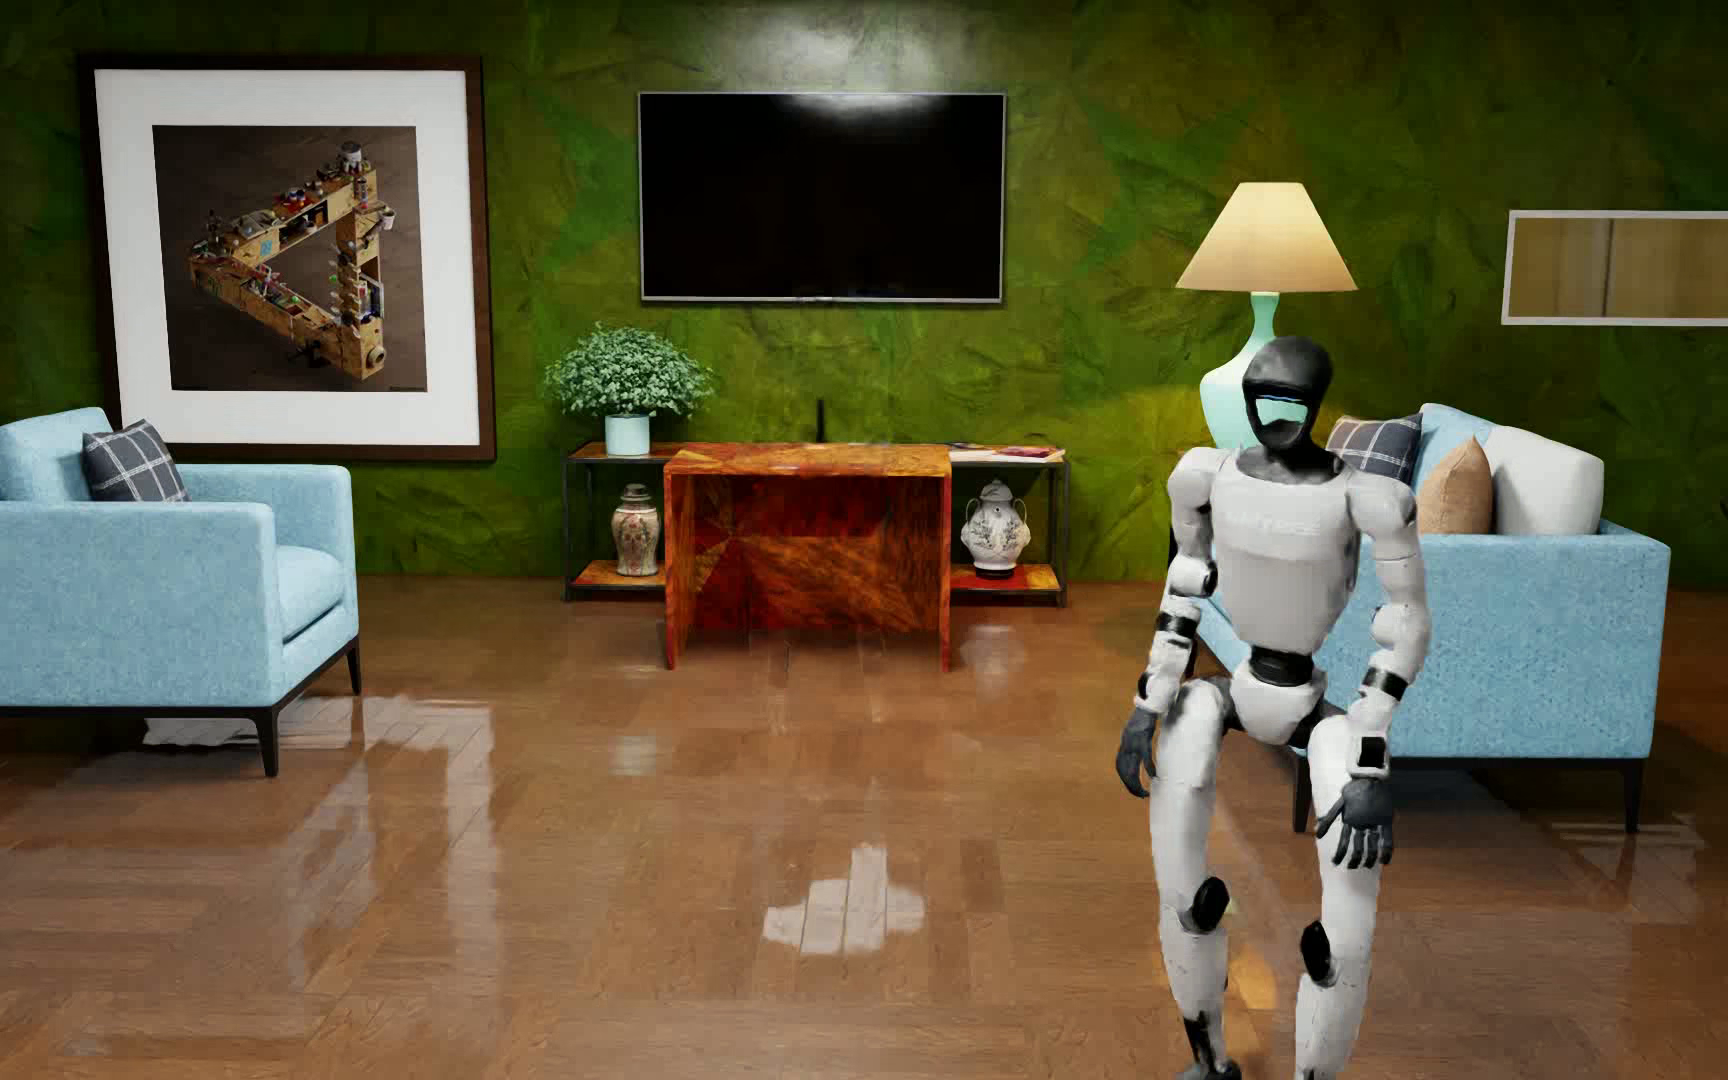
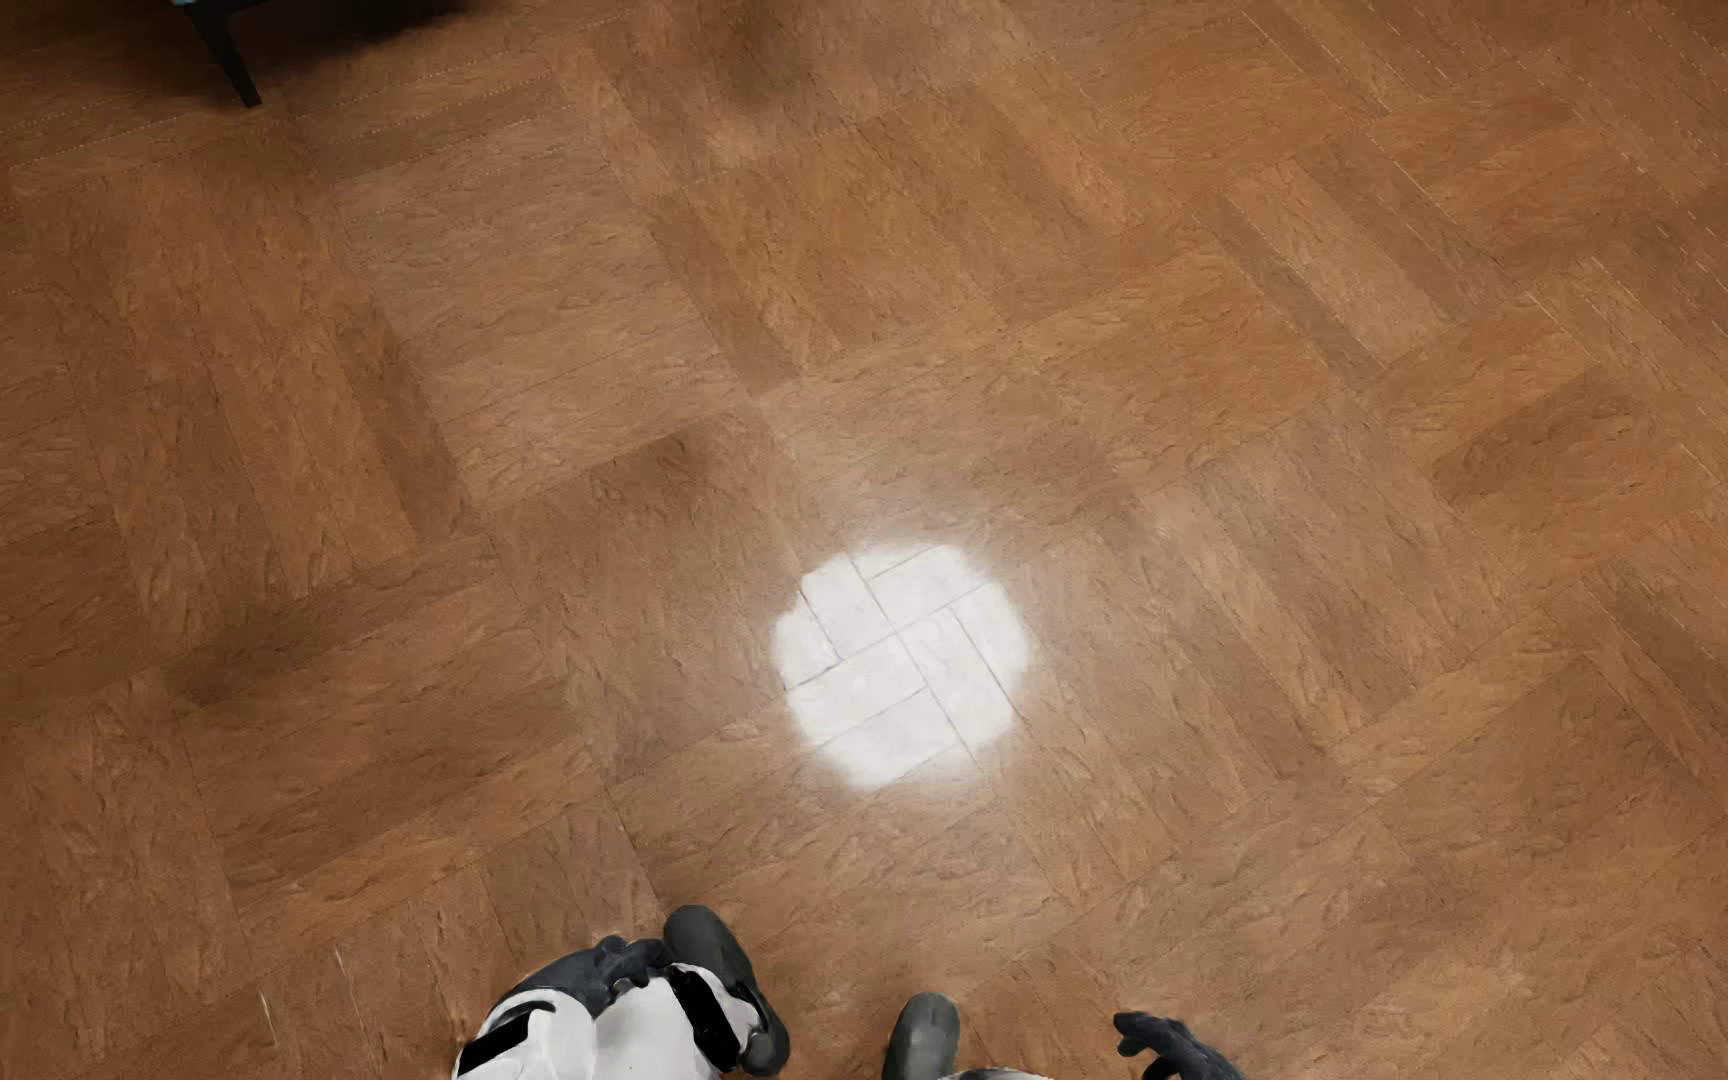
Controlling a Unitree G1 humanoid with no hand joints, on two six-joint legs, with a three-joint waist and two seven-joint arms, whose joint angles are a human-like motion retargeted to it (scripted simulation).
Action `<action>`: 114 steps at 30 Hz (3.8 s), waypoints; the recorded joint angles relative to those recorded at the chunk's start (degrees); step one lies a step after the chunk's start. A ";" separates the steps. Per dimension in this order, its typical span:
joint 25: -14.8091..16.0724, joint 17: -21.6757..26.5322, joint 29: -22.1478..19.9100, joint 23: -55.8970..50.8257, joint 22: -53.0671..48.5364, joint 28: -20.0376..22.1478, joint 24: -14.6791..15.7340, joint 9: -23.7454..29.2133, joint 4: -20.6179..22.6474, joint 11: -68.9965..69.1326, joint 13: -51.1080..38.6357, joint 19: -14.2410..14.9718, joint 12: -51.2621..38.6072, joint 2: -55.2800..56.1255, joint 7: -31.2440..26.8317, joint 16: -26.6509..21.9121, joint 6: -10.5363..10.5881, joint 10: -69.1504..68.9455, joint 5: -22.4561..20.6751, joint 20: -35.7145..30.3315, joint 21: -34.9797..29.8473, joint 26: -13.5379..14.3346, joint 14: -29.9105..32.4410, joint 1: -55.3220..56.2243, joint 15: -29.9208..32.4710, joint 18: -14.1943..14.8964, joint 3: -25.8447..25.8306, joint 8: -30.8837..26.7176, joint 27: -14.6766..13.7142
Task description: Go to the desk
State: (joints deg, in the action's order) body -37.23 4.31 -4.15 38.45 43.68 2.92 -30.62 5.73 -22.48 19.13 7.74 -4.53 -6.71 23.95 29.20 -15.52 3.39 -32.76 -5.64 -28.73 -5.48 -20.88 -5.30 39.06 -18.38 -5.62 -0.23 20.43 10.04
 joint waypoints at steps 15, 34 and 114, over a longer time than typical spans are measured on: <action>-1.02 -0.21 1.67 5.34 5.23 -3.04 -1.46 -2.04 16.06 17.45 3.77 4.78 6.83 -3.81 -34.64 0.26 -1.62 -2.93 9.61 2.07 7.20 -0.80 -9.15 -9.72 -6.51 11.42 -1.32 -4.23 3.84; -2.89 -2.82 3.25 -6.65 6.07 -2.71 1.14 -3.39 -15.55 13.29 1.90 2.55 18.67 -14.01 -19.37 -2.87 -3.03 -6.53 15.95 14.48 3.88 -2.05 15.40 -12.31 -6.24 10.44 -1.04 17.16 -6.67; -2.01 -5.93 1.07 2.93 7.55 -0.97 -1.93 -2.81 7.98 7.76 2.70 1.26 8.80 -9.60 -32.87 5.04 -1.52 -46.65 5.42 9.47 18.14 -2.35 7.15 -13.72 0.77 9.55 -2.04 -2.81 1.83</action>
State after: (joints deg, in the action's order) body -39.24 -1.62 -3.08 41.38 51.22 1.95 -32.56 2.91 -14.50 26.89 10.44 -3.26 2.08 14.35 -3.67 -10.48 1.87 -79.40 -0.22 -19.27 12.66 -23.23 1.85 25.34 -17.61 3.93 -2.27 17.62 11.86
